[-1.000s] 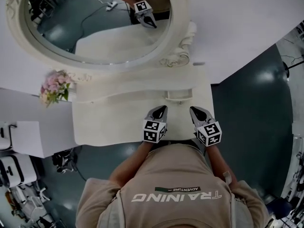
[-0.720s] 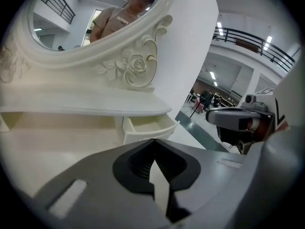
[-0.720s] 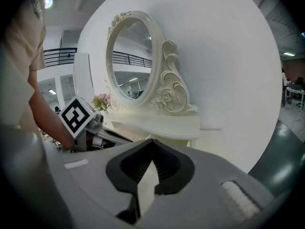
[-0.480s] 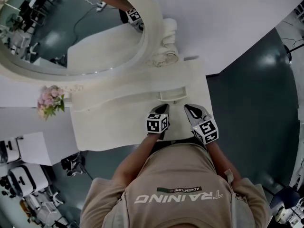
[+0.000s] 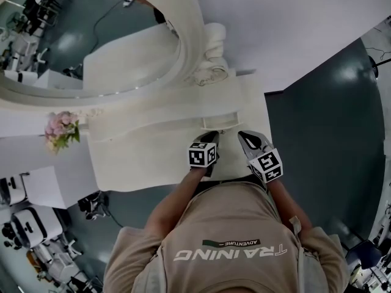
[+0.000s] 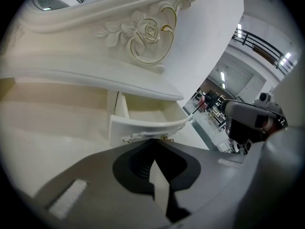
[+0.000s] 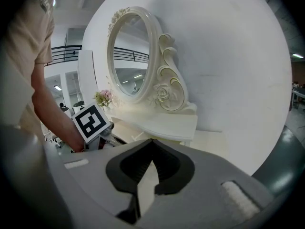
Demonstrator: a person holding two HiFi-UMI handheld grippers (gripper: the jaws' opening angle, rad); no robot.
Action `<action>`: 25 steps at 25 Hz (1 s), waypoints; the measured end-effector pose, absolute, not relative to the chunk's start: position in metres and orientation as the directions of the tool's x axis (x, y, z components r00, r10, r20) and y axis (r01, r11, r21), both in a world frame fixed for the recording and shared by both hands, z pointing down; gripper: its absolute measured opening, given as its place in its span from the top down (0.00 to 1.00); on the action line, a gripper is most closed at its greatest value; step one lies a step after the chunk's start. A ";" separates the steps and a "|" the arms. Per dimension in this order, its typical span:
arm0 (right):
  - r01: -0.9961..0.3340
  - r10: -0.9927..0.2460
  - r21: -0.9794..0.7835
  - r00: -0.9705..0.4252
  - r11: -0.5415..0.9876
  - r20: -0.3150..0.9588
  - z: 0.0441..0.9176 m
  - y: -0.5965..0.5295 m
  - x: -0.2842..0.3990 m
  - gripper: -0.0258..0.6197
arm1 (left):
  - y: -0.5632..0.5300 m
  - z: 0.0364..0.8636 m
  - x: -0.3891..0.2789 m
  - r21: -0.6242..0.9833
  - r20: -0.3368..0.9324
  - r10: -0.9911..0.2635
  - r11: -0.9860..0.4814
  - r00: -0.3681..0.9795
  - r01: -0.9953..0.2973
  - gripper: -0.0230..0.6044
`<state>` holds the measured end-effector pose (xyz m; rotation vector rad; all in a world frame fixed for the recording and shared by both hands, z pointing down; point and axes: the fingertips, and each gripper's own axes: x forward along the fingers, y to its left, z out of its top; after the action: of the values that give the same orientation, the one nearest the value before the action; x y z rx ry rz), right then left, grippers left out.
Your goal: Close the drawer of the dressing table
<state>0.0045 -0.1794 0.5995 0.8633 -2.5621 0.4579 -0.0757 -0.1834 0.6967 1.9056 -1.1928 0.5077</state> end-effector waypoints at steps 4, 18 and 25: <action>-0.626 -0.494 -0.182 -0.733 0.758 0.467 0.601 -0.184 0.004 0.96 | -0.186 0.696 -0.073 0.432 0.689 -0.547 -0.216 0.475 -0.876 0.93; -0.639 -0.500 -0.181 -0.720 0.747 0.481 0.604 -0.187 0.008 0.96 | -0.203 0.694 -0.071 0.460 0.658 -0.567 -0.218 0.496 -0.861 0.93; -0.649 -0.498 -0.190 -0.711 0.737 0.497 0.606 -0.181 0.013 0.96 | -0.208 0.689 -0.073 0.458 0.650 -0.589 -0.200 0.480 -0.866 0.93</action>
<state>0.0134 -0.1811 0.6065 0.8771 -2.5210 0.4956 -0.0735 -0.2083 0.6892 1.9035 -1.2117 0.4247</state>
